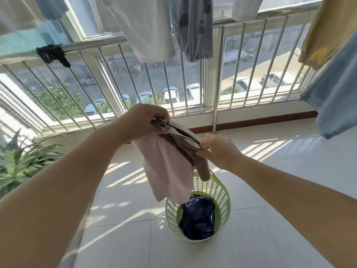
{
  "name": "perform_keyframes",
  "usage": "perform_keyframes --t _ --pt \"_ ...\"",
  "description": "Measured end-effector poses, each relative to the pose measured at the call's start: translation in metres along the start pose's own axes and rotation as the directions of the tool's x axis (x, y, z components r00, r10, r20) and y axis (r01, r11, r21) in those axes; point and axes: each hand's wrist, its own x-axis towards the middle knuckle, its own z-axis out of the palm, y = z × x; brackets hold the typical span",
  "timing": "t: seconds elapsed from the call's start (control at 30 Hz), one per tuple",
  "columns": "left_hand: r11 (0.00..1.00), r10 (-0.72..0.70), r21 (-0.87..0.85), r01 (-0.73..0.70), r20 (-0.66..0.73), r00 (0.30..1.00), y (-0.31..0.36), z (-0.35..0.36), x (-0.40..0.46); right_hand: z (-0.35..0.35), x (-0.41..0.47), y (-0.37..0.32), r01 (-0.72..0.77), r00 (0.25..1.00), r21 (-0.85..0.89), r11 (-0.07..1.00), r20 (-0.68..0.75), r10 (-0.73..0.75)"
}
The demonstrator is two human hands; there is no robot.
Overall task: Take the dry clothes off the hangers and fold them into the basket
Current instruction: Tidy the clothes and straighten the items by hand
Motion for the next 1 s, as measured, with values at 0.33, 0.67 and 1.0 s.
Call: perform_keyframes --t 0.33,0.67,1.0 --pt "0.956 -0.289 -0.040 0.289 0.025 0.957 -0.018 0.038 -0.013 -0.026 0.019 0.047 0.113 0.987 0.357 0.927 -0.150 -0.063" --pt "0.910 -0.359 -0.120 0.397 0.251 0.899 -0.045 0.158 -0.002 0.036 0.047 0.084 0.042 0.994 -0.286 0.957 0.107 -0.011" --pt "0.936 -0.228 -0.161 0.315 0.404 0.886 -0.093 0.278 0.017 0.155 0.085 0.129 -0.066 0.953 -0.063 0.996 0.291 0.081"
